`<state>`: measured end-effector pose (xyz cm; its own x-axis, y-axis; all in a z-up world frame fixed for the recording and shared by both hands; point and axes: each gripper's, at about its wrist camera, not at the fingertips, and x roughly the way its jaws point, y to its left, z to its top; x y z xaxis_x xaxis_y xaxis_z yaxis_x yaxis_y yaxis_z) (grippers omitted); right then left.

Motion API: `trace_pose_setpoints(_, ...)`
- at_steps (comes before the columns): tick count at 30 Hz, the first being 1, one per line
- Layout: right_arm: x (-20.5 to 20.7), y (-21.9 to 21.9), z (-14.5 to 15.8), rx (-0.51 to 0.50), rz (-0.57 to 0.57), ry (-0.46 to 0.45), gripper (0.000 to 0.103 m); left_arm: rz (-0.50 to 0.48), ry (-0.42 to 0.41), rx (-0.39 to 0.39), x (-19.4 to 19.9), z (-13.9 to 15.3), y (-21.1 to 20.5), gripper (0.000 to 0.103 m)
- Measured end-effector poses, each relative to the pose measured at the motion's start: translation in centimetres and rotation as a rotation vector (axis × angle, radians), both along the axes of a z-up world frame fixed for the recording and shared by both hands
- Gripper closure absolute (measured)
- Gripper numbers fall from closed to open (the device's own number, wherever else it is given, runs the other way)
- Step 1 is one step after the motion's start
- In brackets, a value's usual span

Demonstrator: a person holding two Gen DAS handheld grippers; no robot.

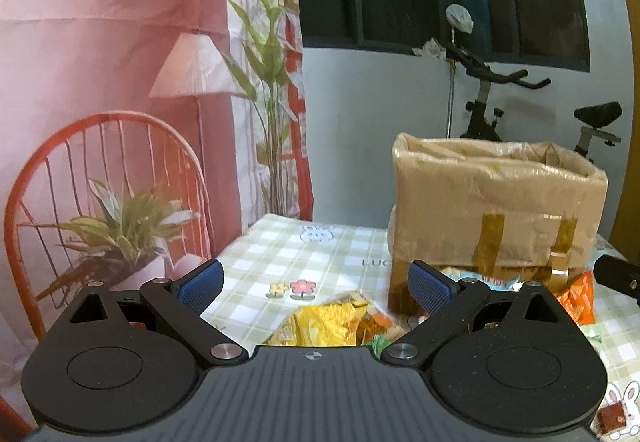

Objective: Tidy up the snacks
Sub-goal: 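Reach the left tool to the green chip bag while the right tool reaches the white-green candy bag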

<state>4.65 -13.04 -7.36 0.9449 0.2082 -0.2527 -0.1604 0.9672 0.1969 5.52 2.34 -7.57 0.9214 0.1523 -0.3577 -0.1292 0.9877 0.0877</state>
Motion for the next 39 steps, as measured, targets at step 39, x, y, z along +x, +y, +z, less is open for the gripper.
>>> trace_pose_setpoints(39, 1.6, 0.0, -5.7, 0.0, 0.003, 0.212, 0.0, -0.036, 0.097, -0.024, 2.4, -4.5, 0.7, 0.004)
